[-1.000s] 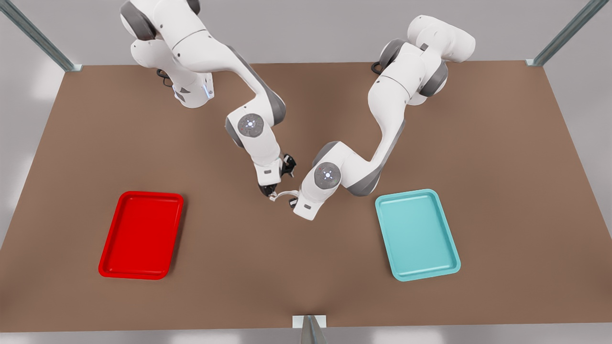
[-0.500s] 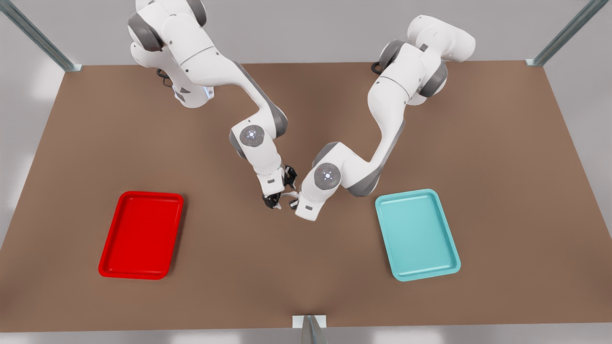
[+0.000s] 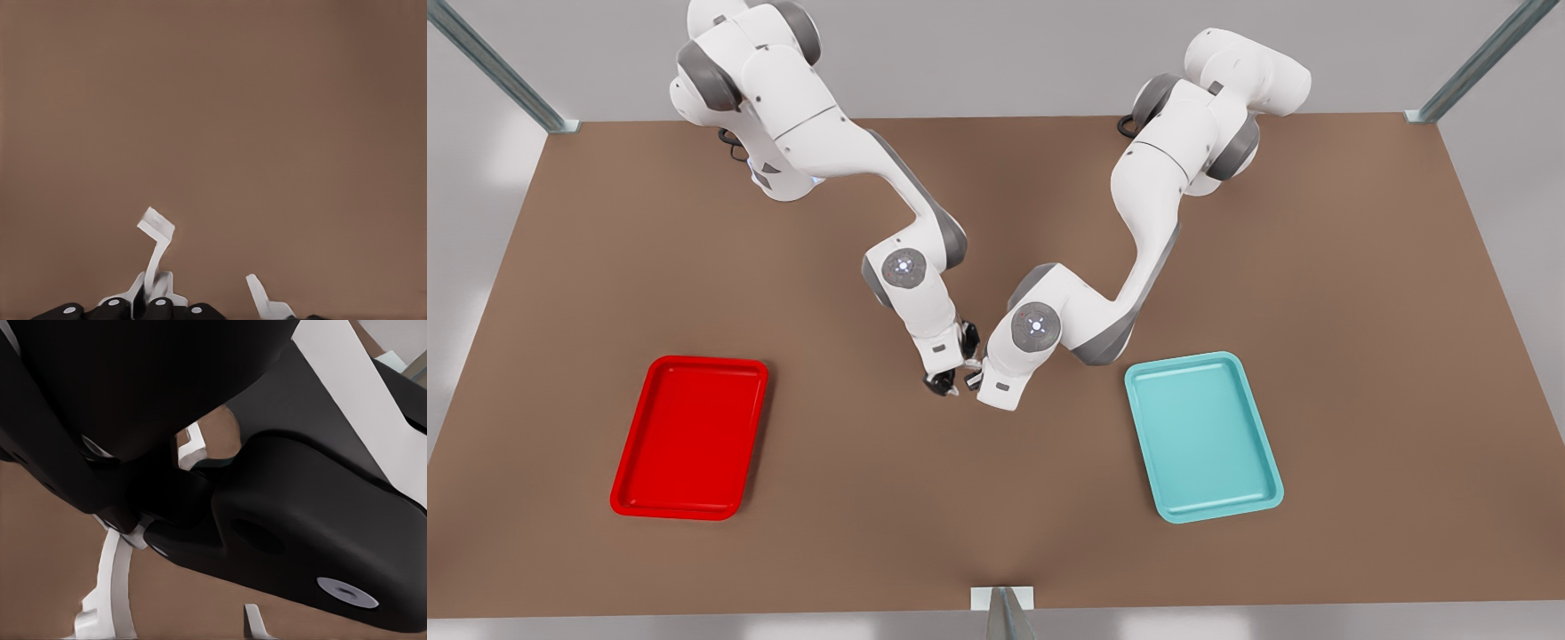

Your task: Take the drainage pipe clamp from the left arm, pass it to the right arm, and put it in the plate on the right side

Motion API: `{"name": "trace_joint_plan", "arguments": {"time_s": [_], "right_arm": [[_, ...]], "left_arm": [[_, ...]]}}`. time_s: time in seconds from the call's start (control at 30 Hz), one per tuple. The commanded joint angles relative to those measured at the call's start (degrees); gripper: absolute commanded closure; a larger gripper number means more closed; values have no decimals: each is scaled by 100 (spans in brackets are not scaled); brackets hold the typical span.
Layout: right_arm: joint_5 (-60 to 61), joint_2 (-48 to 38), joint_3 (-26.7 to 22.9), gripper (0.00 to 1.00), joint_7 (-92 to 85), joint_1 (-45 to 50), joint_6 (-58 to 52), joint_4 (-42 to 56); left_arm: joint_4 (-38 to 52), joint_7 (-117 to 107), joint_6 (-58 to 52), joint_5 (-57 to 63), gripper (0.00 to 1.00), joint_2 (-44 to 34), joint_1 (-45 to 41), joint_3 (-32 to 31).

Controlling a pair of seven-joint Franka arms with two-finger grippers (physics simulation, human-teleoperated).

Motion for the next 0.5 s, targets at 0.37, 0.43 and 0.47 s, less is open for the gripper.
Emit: {"name": "trace_joint_plan", "arguments": {"time_s": [0.37,0.43,0.47], "right_arm": [[56,-12,-12,79,-475,-19,-129,141],[56,-12,-12,79,-475,-19,-129,141],[56,-12,-12,79,-475,-28,-129,141]], "left_arm": [[7,-440,30,-397,0,-62,44,16],[86,-765,74,-406,0,-71,35,-2],[112,-809,83,-406,0,-71,35,-2]]}}
